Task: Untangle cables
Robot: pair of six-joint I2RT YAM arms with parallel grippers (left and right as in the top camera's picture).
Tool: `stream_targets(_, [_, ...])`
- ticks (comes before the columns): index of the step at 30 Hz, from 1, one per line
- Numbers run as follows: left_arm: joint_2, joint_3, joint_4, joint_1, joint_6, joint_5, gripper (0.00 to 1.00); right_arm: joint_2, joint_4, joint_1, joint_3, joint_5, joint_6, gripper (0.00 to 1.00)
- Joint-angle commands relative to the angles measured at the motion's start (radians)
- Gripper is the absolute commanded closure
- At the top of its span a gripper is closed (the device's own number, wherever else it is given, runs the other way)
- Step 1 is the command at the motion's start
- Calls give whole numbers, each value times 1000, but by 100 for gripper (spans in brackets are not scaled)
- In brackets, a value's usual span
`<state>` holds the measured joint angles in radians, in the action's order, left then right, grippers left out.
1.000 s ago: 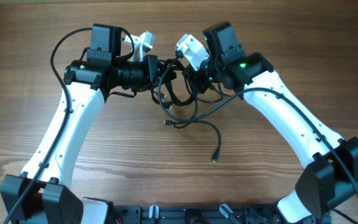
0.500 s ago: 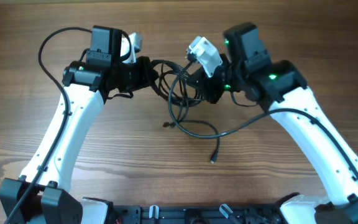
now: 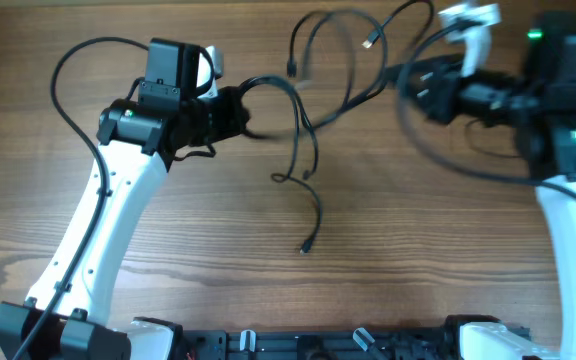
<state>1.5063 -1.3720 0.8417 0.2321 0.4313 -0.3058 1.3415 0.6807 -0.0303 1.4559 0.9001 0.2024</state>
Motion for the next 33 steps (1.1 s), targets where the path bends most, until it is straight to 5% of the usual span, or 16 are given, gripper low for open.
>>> stream_targets(1, [20, 26, 8, -28, -35, 118, 96, -14, 79, -68, 24, -334, 174, 96])
stream_targets(6, [20, 26, -45, -27, -41, 100, 96, 112, 235, -24, 24, -435, 129, 96])
stream_targets(12, [-7, 26, -283, -27, -343, -336, 96, 211, 237, 22, 24, -284, -48, 96])
stream_targets(17, [-76, 26, -390, -27, -398, -594, 96, 153, 192, 27, 24, -127, -158, 86])
stream_targets(22, [-78, 26, -225, -24, -398, -579, 96, 89, 172, 27, 24, -161, -151, 79])
stream_targets(26, [-1, 30, 9, 8, -398, -431, 96, 89, 186, 27, 24, -191, -146, 75])
stream_targets(33, [188, 77, 13, 59, -398, -425, 94, 91, 216, 27, 24, -250, -147, 75])
